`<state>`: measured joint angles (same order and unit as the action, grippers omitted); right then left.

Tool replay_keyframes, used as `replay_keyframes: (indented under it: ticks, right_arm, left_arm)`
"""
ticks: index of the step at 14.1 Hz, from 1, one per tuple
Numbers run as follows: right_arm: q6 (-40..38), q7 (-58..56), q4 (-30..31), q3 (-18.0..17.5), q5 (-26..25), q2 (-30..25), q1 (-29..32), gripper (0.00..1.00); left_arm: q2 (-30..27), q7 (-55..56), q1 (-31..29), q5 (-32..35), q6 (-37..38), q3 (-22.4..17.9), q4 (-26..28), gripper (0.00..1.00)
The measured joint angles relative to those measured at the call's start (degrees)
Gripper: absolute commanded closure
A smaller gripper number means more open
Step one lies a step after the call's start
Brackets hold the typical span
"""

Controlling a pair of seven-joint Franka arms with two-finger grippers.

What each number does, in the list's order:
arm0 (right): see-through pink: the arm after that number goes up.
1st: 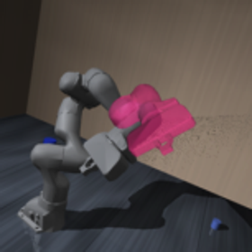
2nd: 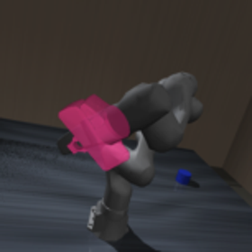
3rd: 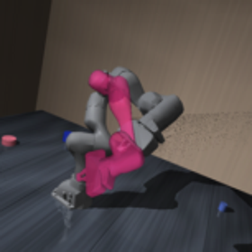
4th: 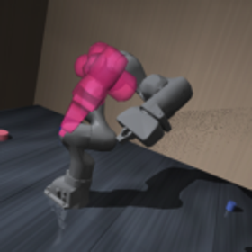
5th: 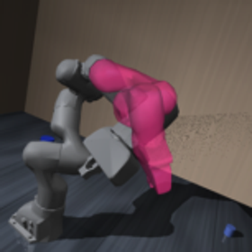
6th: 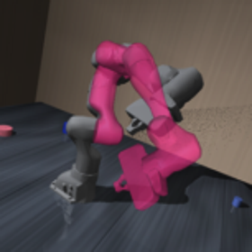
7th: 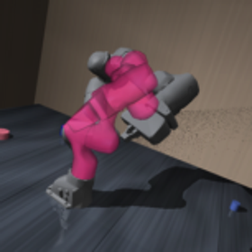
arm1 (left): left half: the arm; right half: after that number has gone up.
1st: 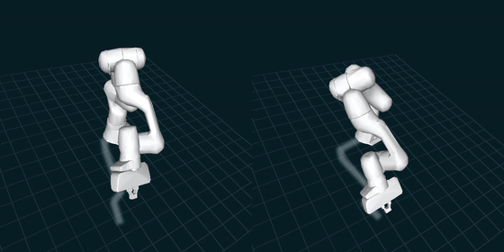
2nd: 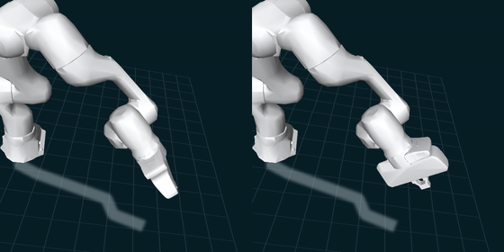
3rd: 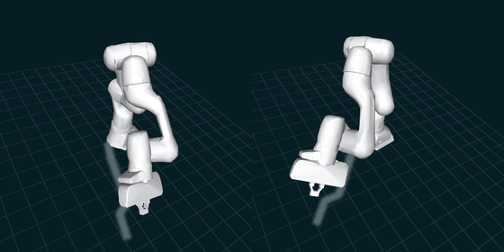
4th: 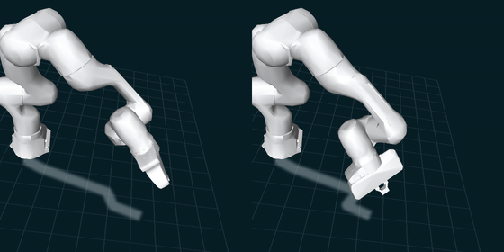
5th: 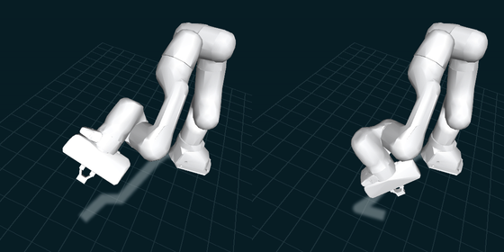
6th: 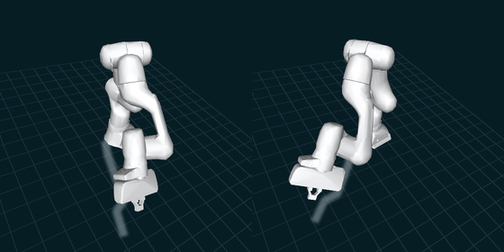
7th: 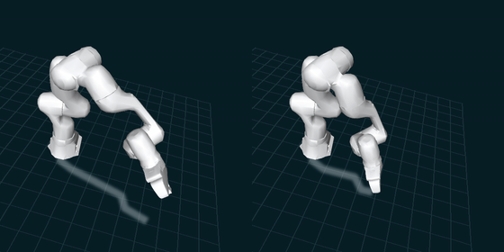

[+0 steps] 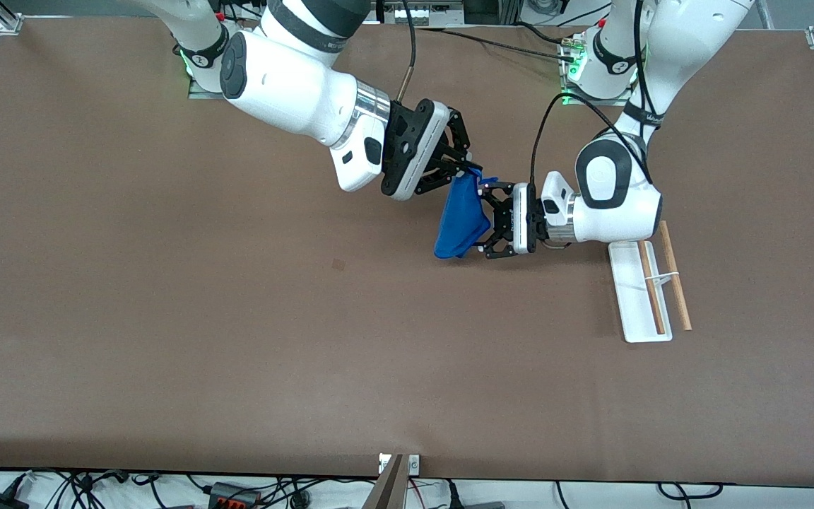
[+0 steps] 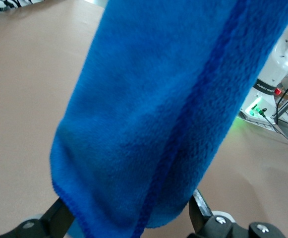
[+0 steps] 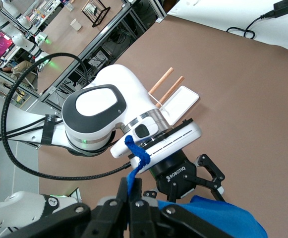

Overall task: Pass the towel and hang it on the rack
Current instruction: 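Grasp the hanging towel with the left gripper beside the right gripper, then open the right gripper to release the towel to the left gripper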

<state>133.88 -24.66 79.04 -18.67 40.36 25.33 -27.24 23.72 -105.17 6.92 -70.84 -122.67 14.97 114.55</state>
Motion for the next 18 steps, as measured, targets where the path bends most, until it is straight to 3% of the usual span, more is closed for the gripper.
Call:
replay_keyframes:
  ticks: [7, 13, 18]
  right_arm:
    - [0.77, -0.01, 0.0, 0.01, 0.0, 0.0, 0.0, 1.0]
    - [1.37, -0.04, 0.0, 0.02, -0.01, 0.05, -0.01, 1.0]
    - [1.56, -0.08, 0.0, 0.02, -0.01, 0.1, -0.02, 1.0]
  left_arm:
    - [0.46, -0.02, 1.13, -1.08, 0.0, 0.0, -3.21, 0.0]
    - [6.01, -4.68, -0.18, -1.13, 0.41, -0.2, -6.78, 0.0]
    - [6.81, -5.12, -0.83, -1.13, 1.4, -0.21, -9.51, 0.0]
